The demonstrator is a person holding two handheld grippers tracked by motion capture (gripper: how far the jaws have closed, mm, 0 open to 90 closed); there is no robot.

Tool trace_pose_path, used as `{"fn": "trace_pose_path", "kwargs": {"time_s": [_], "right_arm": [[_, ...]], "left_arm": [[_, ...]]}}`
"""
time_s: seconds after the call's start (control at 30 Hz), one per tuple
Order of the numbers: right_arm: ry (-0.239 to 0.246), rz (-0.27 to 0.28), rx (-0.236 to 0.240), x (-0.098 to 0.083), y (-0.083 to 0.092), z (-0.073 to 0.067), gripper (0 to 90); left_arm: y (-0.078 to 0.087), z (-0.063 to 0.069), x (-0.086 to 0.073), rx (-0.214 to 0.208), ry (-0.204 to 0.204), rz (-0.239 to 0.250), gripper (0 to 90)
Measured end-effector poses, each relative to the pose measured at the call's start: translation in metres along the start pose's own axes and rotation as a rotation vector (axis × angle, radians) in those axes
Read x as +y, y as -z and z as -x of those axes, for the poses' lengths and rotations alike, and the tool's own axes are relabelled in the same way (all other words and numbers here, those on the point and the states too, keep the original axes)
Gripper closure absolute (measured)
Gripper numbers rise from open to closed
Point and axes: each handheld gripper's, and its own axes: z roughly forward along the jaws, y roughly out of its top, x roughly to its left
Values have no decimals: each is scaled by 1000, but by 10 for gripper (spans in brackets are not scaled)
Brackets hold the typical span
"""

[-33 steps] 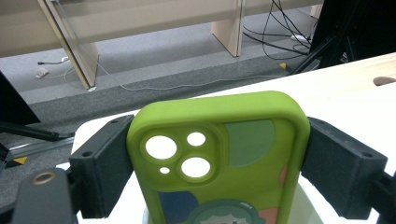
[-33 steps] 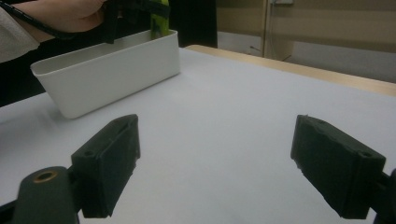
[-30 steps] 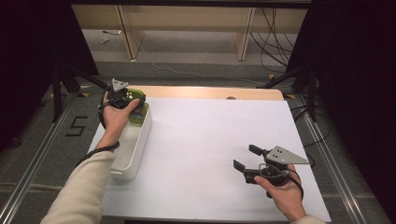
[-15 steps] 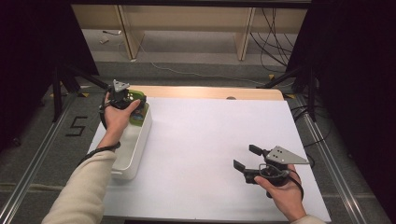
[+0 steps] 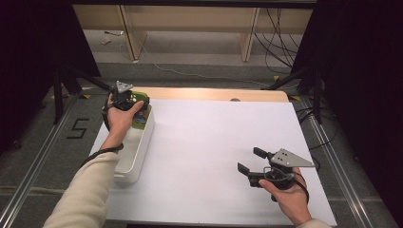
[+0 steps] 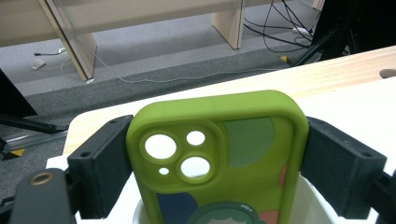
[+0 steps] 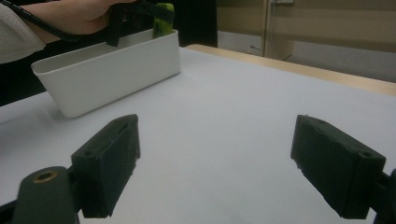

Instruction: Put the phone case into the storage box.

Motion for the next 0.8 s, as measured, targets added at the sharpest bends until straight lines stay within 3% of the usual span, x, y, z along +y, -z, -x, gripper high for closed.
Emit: {"fn": "trace_pose_path", "kwargs": {"time_s": [0.8], "right_arm": [[-3,-3,4,0,-1,0,165]], "left_arm": [[-6,-1,-1,-20,-5,-24,140]]}}
